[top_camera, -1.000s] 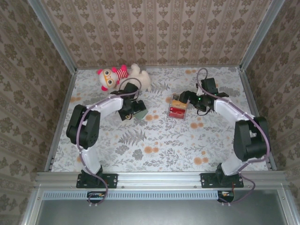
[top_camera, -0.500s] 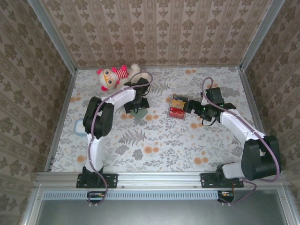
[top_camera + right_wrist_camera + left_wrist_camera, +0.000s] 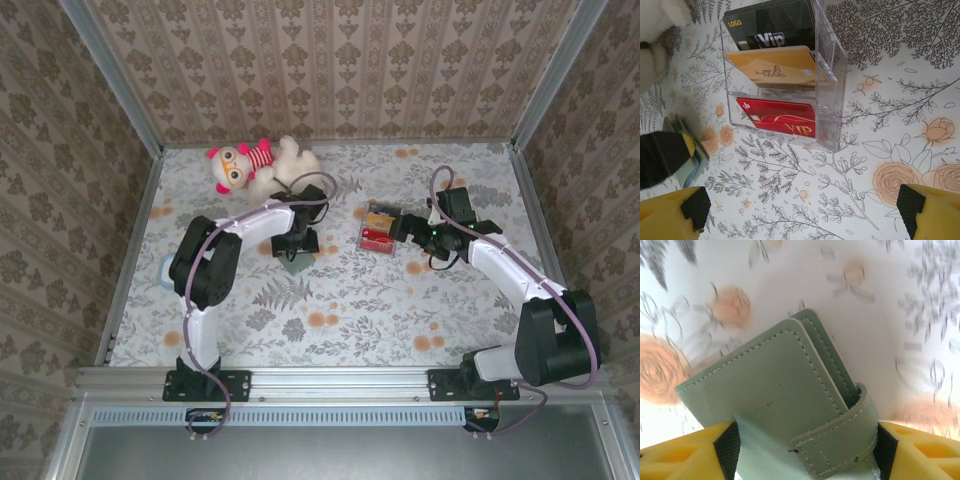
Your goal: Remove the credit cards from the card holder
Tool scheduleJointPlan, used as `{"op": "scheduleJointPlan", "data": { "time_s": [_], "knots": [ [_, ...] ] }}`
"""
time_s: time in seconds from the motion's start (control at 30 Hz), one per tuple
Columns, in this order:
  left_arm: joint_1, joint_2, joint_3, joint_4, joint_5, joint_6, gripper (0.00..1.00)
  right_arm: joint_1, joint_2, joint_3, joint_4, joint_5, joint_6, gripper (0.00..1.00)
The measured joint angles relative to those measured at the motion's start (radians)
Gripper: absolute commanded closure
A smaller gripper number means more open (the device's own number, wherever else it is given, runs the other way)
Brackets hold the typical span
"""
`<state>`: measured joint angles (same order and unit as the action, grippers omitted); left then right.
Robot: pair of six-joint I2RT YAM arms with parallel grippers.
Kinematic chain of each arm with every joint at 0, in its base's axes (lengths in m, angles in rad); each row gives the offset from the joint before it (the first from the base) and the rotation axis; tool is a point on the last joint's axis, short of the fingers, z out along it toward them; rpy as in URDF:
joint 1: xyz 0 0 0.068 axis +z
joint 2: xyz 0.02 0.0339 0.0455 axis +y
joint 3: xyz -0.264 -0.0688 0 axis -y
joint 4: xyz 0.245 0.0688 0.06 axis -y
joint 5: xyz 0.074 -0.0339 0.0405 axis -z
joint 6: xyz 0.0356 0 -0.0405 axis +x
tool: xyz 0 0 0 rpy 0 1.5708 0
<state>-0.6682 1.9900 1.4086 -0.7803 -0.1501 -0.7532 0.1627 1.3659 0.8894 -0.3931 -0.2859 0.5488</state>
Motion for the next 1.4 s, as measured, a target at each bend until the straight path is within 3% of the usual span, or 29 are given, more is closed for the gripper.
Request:
{"op": "scheduleJointPlan", "data": {
  "time_s": [0.23, 0.47, 0.87, 1.2, 1.4],
  "knots": [
    [-0.060, -0.111, -0.138, -0.010, 0.087, 0.021, 0.22, 0.022, -0.002, -0.023, 0.000, 0.033, 0.017, 0.00],
    [-0.059, -0.132, -0.123, -0.097, 0.112, 0.044, 0.20, 0.068, -0.049, -0.069, 0.027, 0.066, 0.032, 0.00],
    [-0.057, -0.035, 0.002, -0.125, 0.013, -0.059, 0.41, 0.105, -0.050, -0.093, 0.084, 0.061, 0.039, 0.00],
    [-0.056, -0.016, 0.007, -0.124, -0.027, -0.116, 0.60, 0.122, -0.016, -0.093, 0.108, 0.039, 0.059, 0.00],
    [-0.056, -0.016, 0.006, -0.122, -0.034, -0.139, 0.79, 0.136, 0.008, -0.093, 0.114, 0.029, 0.062, 0.00]
  ]
}}
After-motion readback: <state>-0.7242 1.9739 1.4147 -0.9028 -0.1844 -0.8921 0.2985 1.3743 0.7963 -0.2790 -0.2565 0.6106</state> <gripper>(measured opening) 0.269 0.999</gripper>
